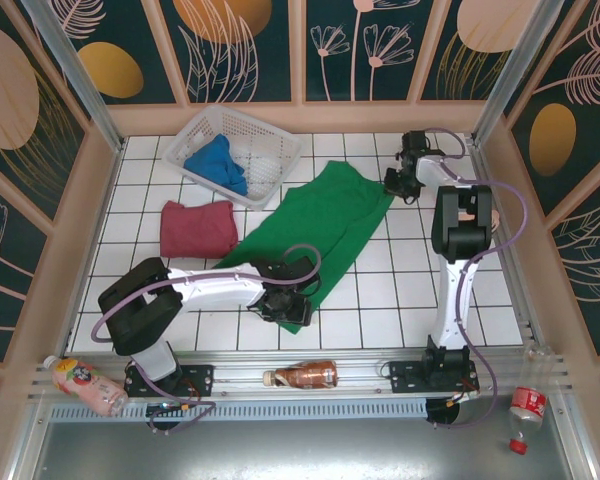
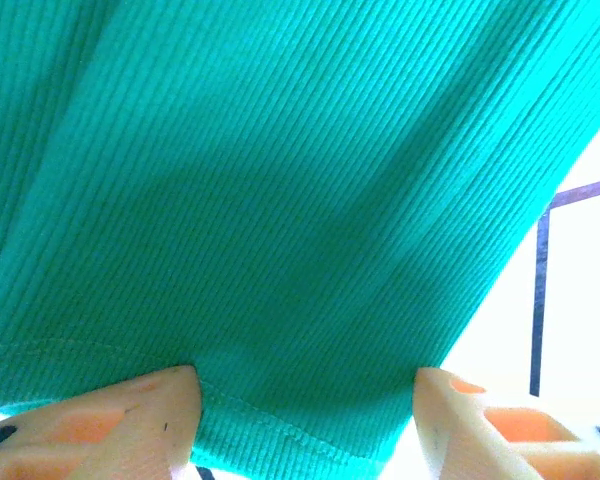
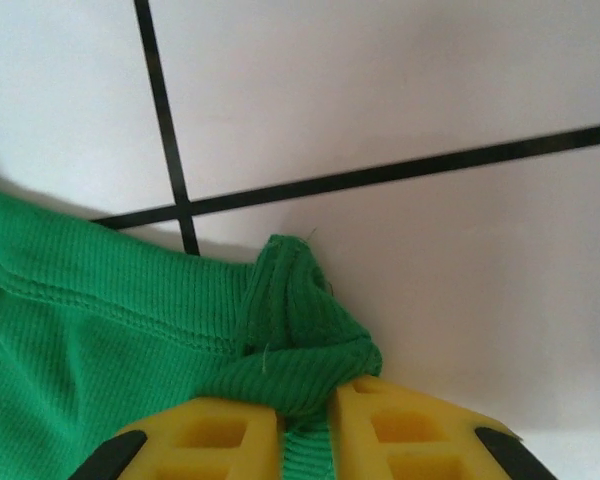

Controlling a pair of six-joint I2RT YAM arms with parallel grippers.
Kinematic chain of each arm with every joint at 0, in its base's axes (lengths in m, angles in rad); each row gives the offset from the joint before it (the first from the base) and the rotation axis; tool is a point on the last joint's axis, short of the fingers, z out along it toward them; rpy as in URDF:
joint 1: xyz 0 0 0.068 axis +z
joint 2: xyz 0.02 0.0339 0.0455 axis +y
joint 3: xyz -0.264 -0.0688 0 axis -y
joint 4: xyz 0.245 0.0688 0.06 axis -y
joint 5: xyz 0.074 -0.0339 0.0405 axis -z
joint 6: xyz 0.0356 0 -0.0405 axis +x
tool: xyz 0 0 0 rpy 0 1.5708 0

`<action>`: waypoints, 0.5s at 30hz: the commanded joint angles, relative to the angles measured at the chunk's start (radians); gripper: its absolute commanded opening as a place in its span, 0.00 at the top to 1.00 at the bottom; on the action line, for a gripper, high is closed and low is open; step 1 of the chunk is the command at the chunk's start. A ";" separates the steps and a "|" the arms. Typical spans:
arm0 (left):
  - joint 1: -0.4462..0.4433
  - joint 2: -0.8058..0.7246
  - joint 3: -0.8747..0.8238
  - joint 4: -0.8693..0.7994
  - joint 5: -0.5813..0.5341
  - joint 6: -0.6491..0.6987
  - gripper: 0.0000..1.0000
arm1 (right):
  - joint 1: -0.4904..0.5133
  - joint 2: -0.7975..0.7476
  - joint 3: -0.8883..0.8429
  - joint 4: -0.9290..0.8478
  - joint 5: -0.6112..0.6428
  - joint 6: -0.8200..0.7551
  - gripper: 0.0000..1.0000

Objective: Fold and stack the tank tops

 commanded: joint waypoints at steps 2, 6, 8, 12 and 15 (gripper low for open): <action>0.004 -0.013 0.086 -0.144 -0.017 -0.019 0.40 | 0.014 0.009 -0.032 -0.026 0.139 -0.038 0.81; 0.025 -0.023 0.139 -0.193 -0.051 -0.027 0.40 | 0.013 -0.090 -0.037 -0.031 0.127 -0.060 0.75; 0.041 -0.023 0.159 -0.196 -0.077 -0.025 0.40 | 0.013 -0.145 -0.038 -0.040 0.127 -0.063 0.71; 0.060 0.007 0.177 -0.164 -0.123 -0.018 0.40 | 0.014 -0.239 -0.086 -0.059 -0.012 -0.059 0.67; 0.095 0.043 0.183 -0.128 -0.155 -0.006 0.40 | 0.038 -0.293 -0.175 -0.001 -0.157 -0.027 0.66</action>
